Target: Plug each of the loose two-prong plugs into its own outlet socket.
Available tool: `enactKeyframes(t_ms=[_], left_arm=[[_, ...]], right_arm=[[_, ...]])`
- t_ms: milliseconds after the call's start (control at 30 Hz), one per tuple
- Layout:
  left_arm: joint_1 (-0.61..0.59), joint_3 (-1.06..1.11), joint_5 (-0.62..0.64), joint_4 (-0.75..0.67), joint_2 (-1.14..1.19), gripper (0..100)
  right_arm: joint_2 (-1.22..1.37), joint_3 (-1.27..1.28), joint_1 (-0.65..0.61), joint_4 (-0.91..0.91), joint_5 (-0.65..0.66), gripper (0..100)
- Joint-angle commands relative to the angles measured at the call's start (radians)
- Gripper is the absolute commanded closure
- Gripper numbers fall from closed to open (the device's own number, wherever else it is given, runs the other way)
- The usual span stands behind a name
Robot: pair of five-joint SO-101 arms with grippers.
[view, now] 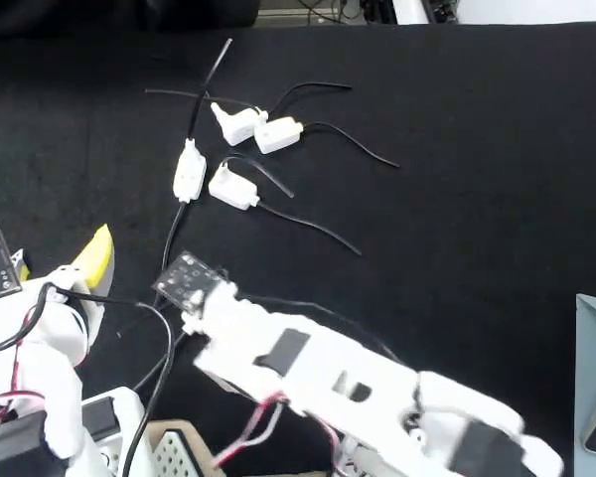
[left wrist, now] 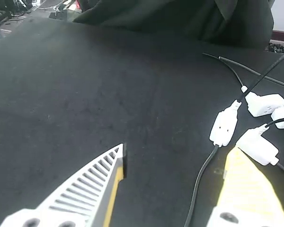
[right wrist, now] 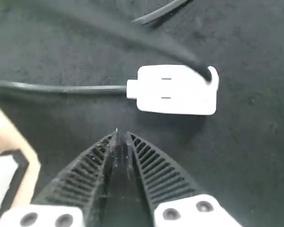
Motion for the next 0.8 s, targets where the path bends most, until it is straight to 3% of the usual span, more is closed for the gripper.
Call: enactKeyframes(t_ms=[0, 167, 567, 767], left_arm=[[-0.031, -0.048, -0.002, 0.005, 0.006, 67], [-0.061, -0.041, -0.002, 0.003, 0.006, 67], [-0.061, -0.027, -0.006, 0.005, 0.005, 67], [-0.061, 0.016, -0.005, 0.003, 0.005, 67]], right_arm=[[0.220, -0.166, -0.014, -0.034, -0.021, 98.6], [0.418, -0.312, 0.000, -0.034, -0.068, 98.5], [0.710, -0.648, 0.299, -0.041, -0.063, 98.5], [0.783, -0.690, 0.396, -0.299, -0.069, 98.5]])
